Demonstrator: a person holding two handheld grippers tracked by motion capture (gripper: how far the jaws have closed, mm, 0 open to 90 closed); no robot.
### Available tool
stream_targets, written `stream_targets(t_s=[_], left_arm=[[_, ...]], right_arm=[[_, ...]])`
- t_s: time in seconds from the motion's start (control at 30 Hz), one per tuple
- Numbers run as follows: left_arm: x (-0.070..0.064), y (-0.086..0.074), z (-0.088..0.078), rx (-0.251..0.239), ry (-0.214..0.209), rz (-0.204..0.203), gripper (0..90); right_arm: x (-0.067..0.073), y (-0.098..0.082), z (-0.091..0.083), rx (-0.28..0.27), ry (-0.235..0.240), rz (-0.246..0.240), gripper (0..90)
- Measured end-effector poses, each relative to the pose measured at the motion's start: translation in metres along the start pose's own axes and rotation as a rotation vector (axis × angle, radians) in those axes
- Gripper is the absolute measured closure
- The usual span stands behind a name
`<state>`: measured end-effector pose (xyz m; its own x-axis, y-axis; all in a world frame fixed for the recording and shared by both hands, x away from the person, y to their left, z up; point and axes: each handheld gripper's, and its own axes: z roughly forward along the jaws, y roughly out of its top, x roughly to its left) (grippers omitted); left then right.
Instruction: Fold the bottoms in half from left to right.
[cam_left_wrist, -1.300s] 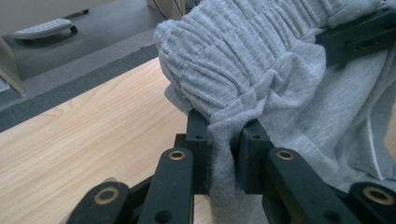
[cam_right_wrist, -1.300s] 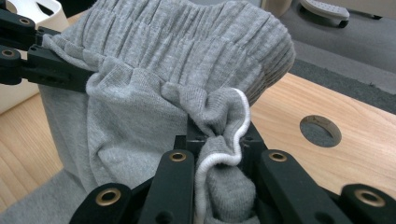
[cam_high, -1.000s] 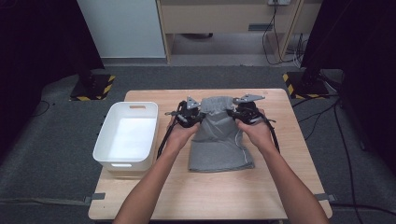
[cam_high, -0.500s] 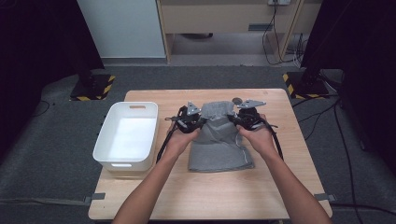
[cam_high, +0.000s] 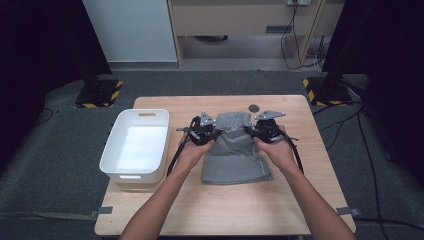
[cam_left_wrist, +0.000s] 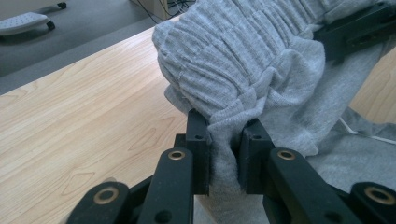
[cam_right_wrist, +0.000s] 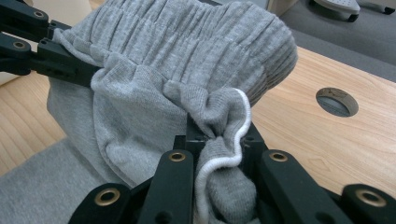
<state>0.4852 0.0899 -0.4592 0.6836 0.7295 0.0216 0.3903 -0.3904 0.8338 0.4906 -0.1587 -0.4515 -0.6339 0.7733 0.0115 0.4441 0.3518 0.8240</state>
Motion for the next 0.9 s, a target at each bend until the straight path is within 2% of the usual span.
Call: stream_targets(t_s=[0.7,0.9], left_arm=[[-0.007,-0.009,-0.004,-0.014,-0.023,-0.006,76.9],[-0.014,-0.016,-0.005,-0.016,-0.037,0.000,76.8]], right_arm=[[0.005,-0.010,-0.006,0.005,0.012,0.002,79.0],[0.008,-0.018,-0.010,0.014,0.018,-0.008,78.7]])
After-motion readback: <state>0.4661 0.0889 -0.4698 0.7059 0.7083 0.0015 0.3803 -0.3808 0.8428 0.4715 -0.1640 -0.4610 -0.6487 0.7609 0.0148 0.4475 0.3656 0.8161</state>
